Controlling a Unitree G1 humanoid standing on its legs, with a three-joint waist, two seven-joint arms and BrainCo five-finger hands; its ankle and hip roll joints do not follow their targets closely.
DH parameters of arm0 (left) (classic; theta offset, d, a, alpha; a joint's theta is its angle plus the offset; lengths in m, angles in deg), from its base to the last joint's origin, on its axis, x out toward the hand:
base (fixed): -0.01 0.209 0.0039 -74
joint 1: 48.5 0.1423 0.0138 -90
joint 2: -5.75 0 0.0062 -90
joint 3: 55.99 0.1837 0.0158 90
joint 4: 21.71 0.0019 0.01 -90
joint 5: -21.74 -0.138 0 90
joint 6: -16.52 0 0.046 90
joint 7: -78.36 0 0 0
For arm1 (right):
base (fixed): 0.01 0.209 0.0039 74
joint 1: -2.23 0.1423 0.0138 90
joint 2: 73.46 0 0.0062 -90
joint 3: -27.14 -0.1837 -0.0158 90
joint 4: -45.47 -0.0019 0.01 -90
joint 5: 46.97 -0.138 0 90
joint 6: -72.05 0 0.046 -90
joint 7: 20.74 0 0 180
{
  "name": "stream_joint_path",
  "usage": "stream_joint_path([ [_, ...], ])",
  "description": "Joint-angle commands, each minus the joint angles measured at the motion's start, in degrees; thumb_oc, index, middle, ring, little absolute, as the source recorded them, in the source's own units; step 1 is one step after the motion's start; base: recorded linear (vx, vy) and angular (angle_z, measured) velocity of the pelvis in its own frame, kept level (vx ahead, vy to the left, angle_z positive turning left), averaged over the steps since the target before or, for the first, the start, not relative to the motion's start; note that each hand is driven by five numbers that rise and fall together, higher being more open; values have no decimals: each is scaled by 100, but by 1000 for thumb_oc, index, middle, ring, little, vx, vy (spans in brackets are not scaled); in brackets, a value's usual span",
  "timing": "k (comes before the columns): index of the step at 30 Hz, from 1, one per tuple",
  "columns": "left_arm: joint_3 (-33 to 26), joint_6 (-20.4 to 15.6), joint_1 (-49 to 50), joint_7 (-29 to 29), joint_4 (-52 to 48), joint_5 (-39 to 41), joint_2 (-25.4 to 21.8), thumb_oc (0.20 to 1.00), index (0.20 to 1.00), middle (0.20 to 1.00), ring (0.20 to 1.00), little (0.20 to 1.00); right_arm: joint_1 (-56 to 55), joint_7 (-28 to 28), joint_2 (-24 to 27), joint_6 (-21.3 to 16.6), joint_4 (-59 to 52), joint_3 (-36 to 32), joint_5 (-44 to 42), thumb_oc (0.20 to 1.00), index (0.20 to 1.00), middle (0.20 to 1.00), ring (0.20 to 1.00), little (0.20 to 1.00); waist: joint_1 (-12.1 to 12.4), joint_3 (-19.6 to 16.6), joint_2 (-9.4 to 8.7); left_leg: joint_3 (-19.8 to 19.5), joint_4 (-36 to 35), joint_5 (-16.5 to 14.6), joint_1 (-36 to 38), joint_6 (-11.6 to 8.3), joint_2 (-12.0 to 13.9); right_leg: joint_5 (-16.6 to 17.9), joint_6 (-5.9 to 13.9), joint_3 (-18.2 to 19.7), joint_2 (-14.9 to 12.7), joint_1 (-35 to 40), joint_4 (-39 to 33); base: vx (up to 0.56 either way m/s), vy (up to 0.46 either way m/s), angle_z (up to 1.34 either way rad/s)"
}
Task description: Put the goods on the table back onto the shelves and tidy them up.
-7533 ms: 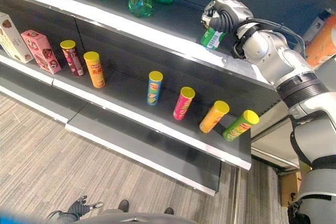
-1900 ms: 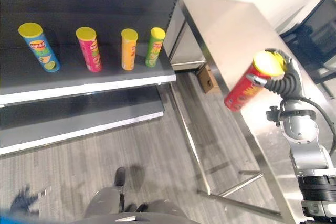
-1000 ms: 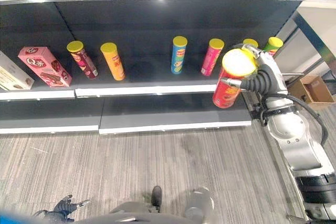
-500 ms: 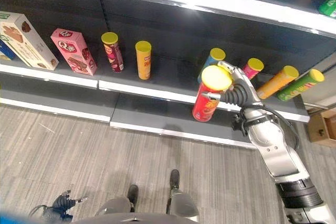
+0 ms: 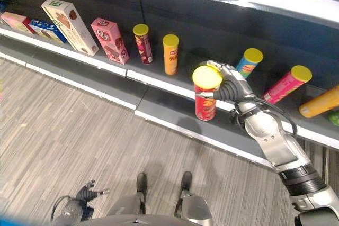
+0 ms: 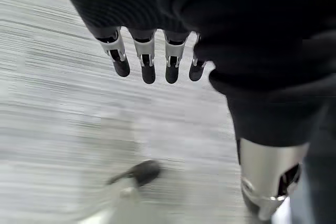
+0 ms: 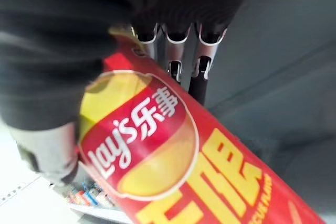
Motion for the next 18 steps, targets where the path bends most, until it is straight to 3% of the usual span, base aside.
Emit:
stream_joint_path([
  [1, 67, -66, -338, 62, 147, 103, -310, 1000, 1000, 1000, 1000, 1000, 478, 316, -32, -182, 9, -58, 305, 200, 200, 200, 200, 200, 70, -138, -309, -61, 56, -564, 286, 9, -131, -951, 268, 285, -231, 339, 103, 0, 0, 0],
  [8, 187, -92, -396, 145, -39, 399, -416, 1000, 1000, 1000, 1000, 1000, 1361, 1080, -174, 201, 891, 207, 1254, 200, 200, 200, 200, 200, 274, 169, -160, -250, 56, -434, -61, 16, -191, -835, 290, 213, -302, 28, 103, -33, 13, 12],
  [18, 612, -139, -506, 184, -95, 413, -439, 1000, 1000, 1000, 1000, 1000, 2401, 2132, 50, 539, 1710, -169, 1604, 200, 200, 200, 200, 200, 449, 535, 319, -672, 56, -172, -705, -40, -362, -742, 297, -78, -500, -414, 233, -27, 12, 22],
])
